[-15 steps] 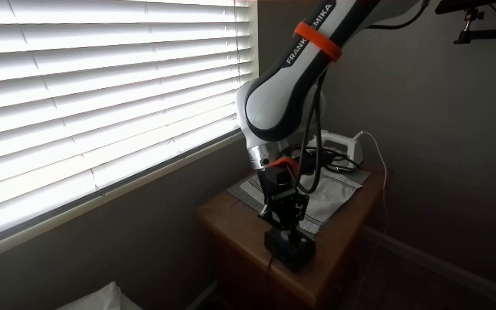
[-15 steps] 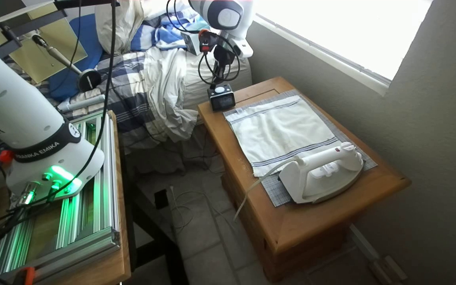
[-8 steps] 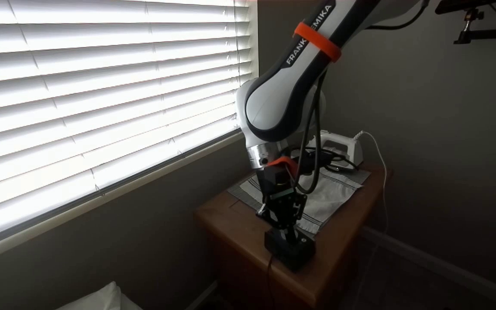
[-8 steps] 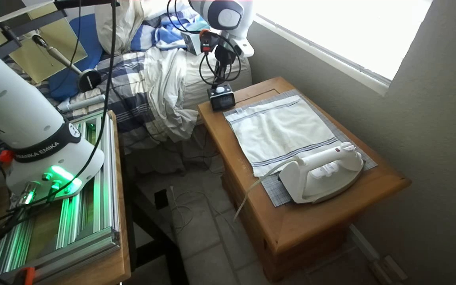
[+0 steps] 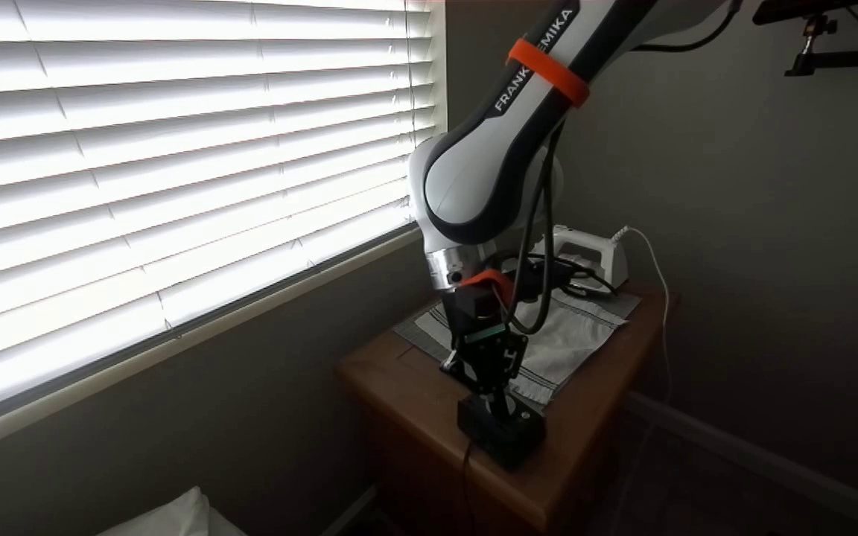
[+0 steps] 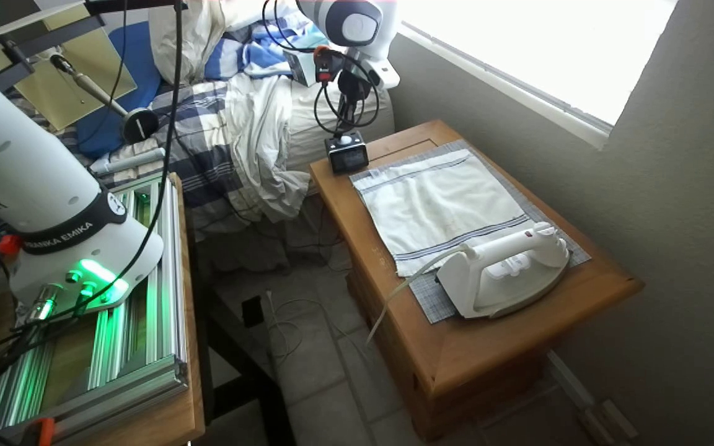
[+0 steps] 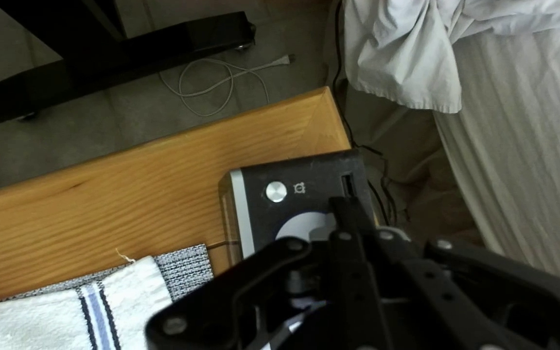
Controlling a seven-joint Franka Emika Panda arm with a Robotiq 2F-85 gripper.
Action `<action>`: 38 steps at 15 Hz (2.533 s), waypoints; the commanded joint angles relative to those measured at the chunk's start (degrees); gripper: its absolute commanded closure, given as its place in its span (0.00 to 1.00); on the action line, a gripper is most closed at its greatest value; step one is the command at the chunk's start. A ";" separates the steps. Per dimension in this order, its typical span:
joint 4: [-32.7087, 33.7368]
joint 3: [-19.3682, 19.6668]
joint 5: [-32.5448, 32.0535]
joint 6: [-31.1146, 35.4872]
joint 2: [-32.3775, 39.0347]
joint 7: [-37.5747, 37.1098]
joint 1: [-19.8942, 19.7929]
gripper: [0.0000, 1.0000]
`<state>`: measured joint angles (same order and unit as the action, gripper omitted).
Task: Press a button on the alarm clock.
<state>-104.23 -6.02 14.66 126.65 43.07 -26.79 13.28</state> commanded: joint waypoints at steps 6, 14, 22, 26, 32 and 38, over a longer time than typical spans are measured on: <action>0.51 0.66 1.07 4.50 1.23 0.54 -0.61 1.00; 0.12 0.93 1.61 2.60 0.72 -0.84 -1.19 1.00; 0.06 1.63 1.69 0.63 0.42 -2.96 -0.97 1.00; -1.70 1.97 -0.10 1.21 -2.13 -3.29 0.57 1.00; -9.62 3.45 -5.65 2.50 -13.06 -7.77 6.55 1.00; -17.07 4.33 -23.95 -6.79 -25.77 -12.07 10.01 0.61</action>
<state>-115.27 -1.56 -2.06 123.83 25.10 -39.02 22.68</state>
